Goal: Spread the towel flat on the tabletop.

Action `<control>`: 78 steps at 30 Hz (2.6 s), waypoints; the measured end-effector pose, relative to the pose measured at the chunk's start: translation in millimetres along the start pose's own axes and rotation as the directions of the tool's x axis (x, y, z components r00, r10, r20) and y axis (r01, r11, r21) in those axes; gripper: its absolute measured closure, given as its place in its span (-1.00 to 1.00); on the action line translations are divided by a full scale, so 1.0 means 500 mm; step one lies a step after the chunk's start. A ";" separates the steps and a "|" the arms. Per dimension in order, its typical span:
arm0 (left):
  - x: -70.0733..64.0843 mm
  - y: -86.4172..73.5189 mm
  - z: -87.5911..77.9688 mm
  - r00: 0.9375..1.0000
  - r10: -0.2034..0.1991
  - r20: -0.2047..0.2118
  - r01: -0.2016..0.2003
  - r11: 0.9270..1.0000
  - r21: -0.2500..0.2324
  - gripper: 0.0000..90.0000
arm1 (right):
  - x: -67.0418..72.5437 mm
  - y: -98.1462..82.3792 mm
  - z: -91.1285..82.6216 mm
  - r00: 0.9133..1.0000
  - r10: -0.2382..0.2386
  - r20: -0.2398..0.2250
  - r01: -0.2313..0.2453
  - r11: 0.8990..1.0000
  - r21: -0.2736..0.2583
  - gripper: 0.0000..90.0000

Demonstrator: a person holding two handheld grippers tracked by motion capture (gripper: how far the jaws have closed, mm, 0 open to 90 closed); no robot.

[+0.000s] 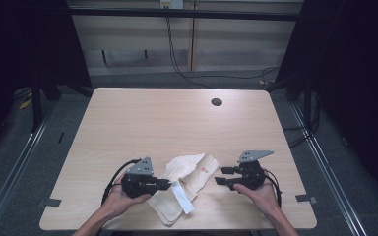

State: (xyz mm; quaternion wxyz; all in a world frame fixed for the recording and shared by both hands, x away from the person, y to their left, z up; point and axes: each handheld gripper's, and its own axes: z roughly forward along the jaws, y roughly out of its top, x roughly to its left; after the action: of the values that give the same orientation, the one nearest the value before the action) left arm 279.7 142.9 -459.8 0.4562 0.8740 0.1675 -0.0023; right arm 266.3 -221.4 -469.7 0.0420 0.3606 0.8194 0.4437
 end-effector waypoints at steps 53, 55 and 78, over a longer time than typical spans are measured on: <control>0.099 -0.040 -0.083 0.982 -0.173 -0.077 0.160 0.976 -0.148 0.91 | -0.094 0.038 0.064 0.999 0.003 -0.042 -0.003 1.000 -0.019 0.92; 0.097 -0.036 -0.087 0.984 -0.164 -0.073 0.151 0.976 -0.155 0.91 | -0.090 0.047 0.055 0.998 -0.003 -0.064 0.001 1.000 -0.028 0.92; 0.092 0.009 -0.150 0.986 -0.143 -0.081 0.117 0.957 -0.265 0.92 | -0.071 0.133 -0.044 0.991 -0.004 -0.130 -0.017 0.987 -0.163 0.92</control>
State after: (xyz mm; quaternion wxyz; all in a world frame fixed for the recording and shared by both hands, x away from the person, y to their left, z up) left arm 313.3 213.6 -419.7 0.5568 0.7928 0.2458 0.0329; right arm 320.9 -236.0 -415.1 0.0164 0.3288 0.7800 0.5321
